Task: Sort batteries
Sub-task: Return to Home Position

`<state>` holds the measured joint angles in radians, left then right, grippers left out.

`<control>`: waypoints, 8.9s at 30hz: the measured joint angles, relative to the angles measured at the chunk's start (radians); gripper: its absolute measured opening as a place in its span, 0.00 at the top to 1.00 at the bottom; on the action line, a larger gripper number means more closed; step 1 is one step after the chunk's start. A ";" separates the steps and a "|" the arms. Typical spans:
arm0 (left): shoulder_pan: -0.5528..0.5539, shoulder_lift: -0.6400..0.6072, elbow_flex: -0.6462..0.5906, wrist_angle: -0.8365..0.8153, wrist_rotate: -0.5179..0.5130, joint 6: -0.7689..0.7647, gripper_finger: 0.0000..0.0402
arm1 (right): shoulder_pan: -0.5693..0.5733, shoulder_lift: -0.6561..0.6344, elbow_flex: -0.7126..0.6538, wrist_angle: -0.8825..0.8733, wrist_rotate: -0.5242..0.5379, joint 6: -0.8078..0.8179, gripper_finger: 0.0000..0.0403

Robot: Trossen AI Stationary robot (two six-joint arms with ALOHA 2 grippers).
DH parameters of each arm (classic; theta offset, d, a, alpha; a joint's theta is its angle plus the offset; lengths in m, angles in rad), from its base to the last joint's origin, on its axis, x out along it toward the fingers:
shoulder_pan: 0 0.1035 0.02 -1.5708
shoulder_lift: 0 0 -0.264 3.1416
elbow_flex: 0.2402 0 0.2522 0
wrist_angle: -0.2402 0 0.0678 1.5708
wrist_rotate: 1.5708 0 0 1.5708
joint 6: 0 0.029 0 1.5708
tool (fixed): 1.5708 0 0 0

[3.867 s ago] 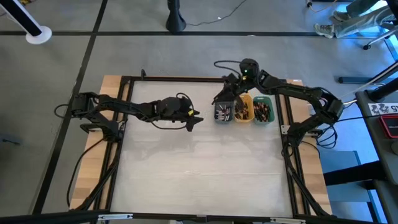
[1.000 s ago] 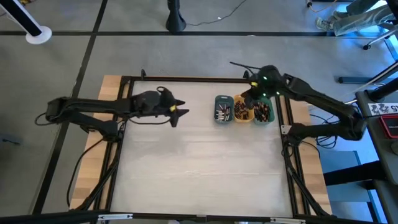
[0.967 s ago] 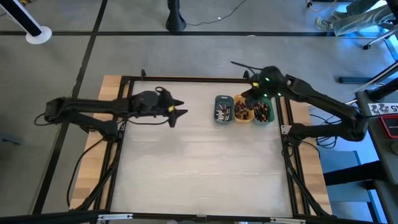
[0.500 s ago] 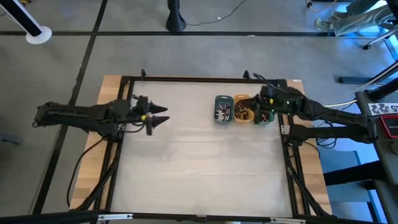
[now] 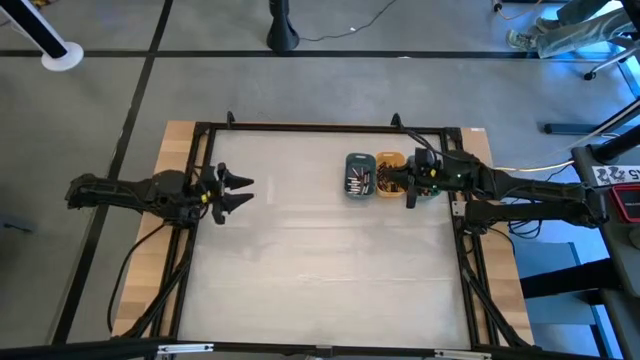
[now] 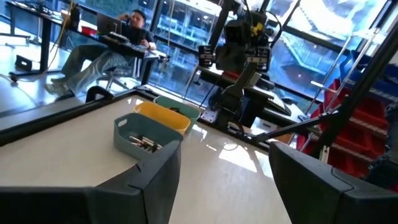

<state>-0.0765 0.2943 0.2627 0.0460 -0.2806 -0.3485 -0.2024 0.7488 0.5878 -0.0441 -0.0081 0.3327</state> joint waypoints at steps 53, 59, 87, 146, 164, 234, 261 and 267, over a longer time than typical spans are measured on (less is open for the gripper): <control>-0.037 -0.235 -0.253 0.120 0.237 -0.007 0.42 | -0.001 -0.255 -0.519 0.559 -0.132 0.054 0.98; -0.012 -0.235 -0.253 0.088 0.236 0.001 0.42 | -0.001 -0.256 -0.575 0.597 -0.126 0.108 0.98; -0.006 -0.235 -0.253 0.010 0.216 0.069 0.42 | -0.001 -0.534 -0.554 0.113 -0.047 0.044 0.98; -0.006 -0.233 -0.253 -0.027 0.217 0.060 0.42 | -0.001 -0.688 -0.551 -0.006 -0.052 -0.027 0.98; -0.006 -0.233 -0.253 -0.027 0.217 0.060 0.42 | 0.000 -0.688 -0.551 -0.005 -0.052 -0.027 0.98; -0.006 -0.234 -0.253 -0.027 0.217 0.060 0.42 | 0.000 -0.688 -0.552 -0.005 -0.052 -0.027 0.98; -0.006 -0.233 -0.253 -0.028 0.217 0.060 0.42 | 0.000 -0.688 -0.552 -0.005 -0.052 -0.027 0.98; -0.006 -0.233 -0.253 -0.028 0.217 0.060 0.42 | 0.000 -0.688 -0.552 -0.005 -0.052 -0.027 0.98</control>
<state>-0.0823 0.0608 0.0097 0.0184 -0.0638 -0.2882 -0.2028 0.0612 0.0357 -0.0494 -0.0601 0.3059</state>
